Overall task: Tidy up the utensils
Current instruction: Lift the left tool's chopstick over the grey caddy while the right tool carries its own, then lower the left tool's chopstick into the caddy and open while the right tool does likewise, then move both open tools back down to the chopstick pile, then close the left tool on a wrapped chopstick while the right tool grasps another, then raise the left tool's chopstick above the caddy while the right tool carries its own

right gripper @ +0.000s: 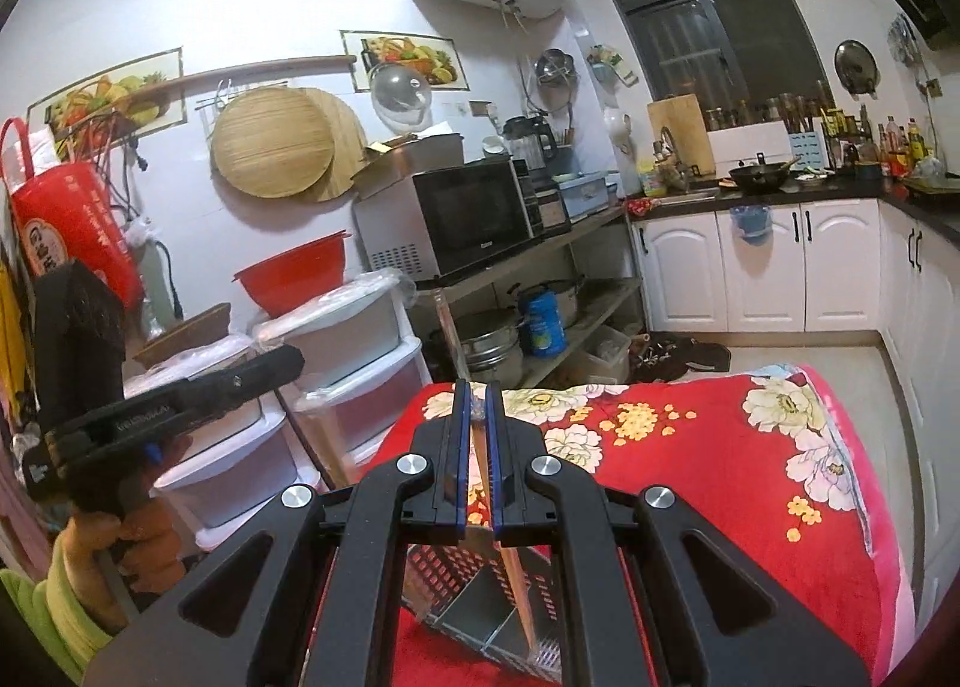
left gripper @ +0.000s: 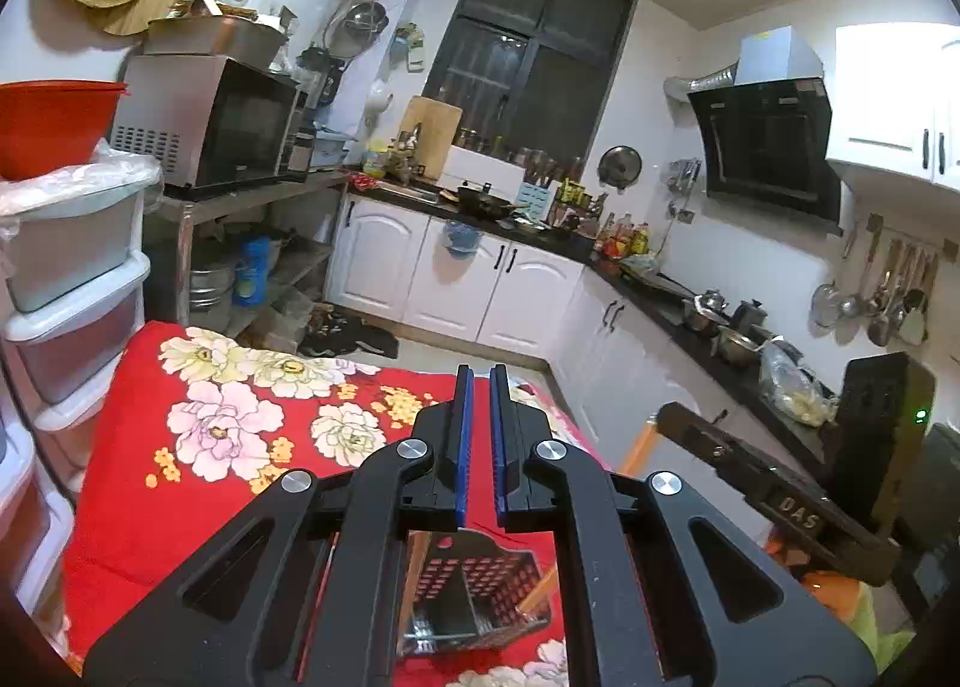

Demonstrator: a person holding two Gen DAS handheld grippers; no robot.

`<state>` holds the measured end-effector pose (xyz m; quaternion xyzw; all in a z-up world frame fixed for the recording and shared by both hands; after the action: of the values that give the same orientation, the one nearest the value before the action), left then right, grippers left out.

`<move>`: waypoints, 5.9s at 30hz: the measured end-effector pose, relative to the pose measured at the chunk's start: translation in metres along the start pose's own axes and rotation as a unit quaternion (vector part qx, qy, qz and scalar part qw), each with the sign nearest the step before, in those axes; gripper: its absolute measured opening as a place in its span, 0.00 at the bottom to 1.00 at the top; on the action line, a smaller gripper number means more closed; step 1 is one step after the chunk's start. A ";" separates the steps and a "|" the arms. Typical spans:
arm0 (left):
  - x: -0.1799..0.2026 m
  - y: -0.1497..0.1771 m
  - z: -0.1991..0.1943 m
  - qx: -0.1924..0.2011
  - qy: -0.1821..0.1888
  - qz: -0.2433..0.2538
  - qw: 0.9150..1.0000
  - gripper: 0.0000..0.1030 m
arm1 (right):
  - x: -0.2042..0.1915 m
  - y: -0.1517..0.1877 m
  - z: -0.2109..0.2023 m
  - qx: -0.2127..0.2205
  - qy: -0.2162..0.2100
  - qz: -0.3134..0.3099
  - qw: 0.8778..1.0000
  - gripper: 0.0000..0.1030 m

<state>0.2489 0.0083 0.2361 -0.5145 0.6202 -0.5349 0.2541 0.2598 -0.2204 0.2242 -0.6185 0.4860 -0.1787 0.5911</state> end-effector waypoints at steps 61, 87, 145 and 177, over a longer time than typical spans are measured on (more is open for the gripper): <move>-0.045 0.181 0.013 -0.197 -0.050 -0.015 0.979 0.66 | 0.046 0.136 0.000 -0.125 0.110 0.029 0.986 0.61; -0.058 0.235 -0.027 -0.216 -0.069 -0.058 0.972 0.66 | 0.019 0.209 -0.033 -0.189 0.086 0.003 0.978 0.61; -0.076 0.235 -0.016 -0.210 -0.065 -0.118 0.968 0.05 | 0.084 0.250 -0.017 -0.239 0.113 0.104 0.959 0.10; -0.043 0.131 -0.021 -0.116 -0.031 -0.055 0.991 0.02 | 0.031 0.142 -0.039 -0.125 0.062 0.033 0.990 0.05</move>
<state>0.1978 0.0420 0.1114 -0.5899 0.6406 -0.4564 0.1824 0.1872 -0.2428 0.0938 -0.6589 0.5605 -0.1349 0.4832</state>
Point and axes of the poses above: each gripper's, at about its wrist camera, not at the fingertips, and z roughly the way its jaws point, x to its right, y to its underside, the point moved 1 cm from there along z, roughly the way its jaws point, and after that the axes turned 4 degrees about z, right-handed, at the moved point
